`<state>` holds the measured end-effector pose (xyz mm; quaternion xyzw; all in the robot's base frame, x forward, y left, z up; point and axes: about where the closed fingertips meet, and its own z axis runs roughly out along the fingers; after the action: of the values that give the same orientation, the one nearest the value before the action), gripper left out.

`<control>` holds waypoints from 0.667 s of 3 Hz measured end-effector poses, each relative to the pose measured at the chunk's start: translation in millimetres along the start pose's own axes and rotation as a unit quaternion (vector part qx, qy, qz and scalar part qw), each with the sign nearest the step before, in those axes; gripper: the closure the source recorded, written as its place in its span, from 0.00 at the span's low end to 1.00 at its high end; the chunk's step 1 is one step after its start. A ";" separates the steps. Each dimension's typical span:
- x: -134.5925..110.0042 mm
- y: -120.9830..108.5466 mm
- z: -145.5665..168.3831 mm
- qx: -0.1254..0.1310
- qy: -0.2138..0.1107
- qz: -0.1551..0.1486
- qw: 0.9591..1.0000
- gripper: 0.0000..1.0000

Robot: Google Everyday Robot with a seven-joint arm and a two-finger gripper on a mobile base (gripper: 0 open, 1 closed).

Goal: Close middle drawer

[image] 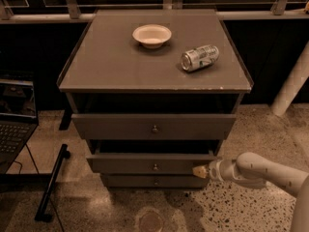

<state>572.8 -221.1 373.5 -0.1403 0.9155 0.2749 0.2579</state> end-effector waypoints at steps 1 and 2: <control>-50.4 6.8 16.4 0.003 -0.011 -0.049 0.999 1.00; -48.8 2.6 18.9 0.004 -0.008 -0.042 0.999 1.00</control>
Offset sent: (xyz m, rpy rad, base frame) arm 0.0674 0.0238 0.0283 -0.0589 -0.1051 0.0725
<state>619.5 -202.5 387.9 -0.1752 0.9080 0.2614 0.2767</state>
